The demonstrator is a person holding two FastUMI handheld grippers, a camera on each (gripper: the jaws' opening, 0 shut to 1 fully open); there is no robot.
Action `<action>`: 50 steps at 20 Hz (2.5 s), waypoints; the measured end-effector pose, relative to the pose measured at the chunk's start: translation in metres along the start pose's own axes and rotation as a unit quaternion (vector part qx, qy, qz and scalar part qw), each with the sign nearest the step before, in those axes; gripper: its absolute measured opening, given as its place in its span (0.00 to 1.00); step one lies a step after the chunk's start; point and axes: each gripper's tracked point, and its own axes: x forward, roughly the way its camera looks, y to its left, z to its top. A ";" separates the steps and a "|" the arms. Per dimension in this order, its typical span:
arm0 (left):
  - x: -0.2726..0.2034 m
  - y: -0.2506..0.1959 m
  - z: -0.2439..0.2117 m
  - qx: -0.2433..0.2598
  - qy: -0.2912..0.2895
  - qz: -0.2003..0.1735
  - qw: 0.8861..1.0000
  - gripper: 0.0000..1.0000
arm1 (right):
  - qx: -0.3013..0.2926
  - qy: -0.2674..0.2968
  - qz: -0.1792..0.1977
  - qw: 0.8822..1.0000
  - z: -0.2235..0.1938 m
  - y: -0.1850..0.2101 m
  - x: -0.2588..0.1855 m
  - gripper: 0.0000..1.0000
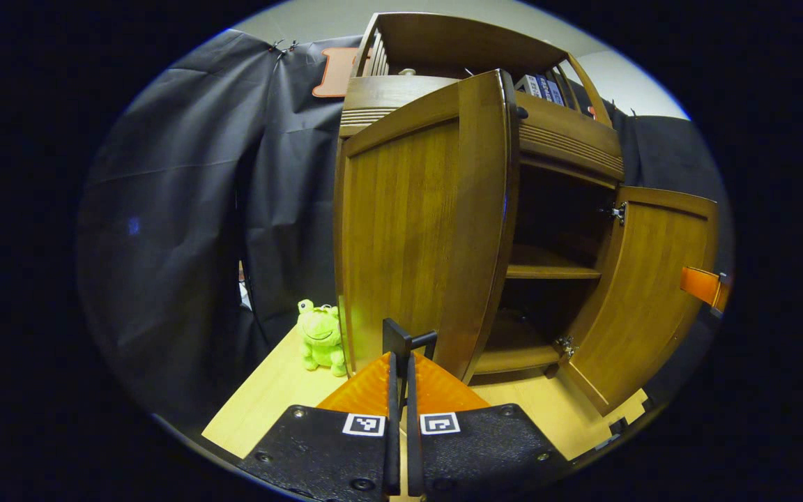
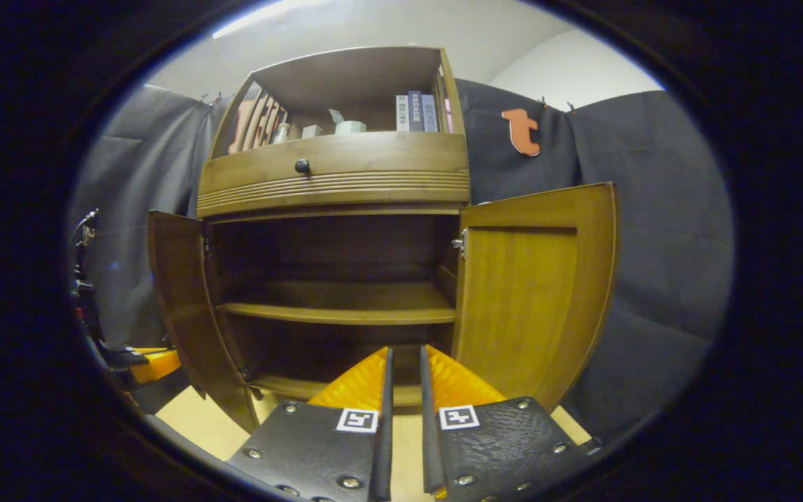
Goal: Open the right door of the double-door shoe cabinet with the right hand, and open the left door with the left hand.
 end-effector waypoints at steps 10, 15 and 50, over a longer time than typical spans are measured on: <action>-0.015 0.041 0.000 -0.015 0.002 0.050 0.999 0.01 | 0.007 0.011 0.055 0.998 -0.004 0.041 0.028 0.17; -0.021 0.068 -0.002 -0.014 0.002 0.074 0.997 0.01 | 0.000 0.017 0.089 0.996 -0.005 0.069 0.037 0.18; -0.085 0.094 0.119 -0.052 -0.153 0.130 0.978 0.00 | -0.011 -0.024 0.131 0.991 0.044 0.096 0.022 0.18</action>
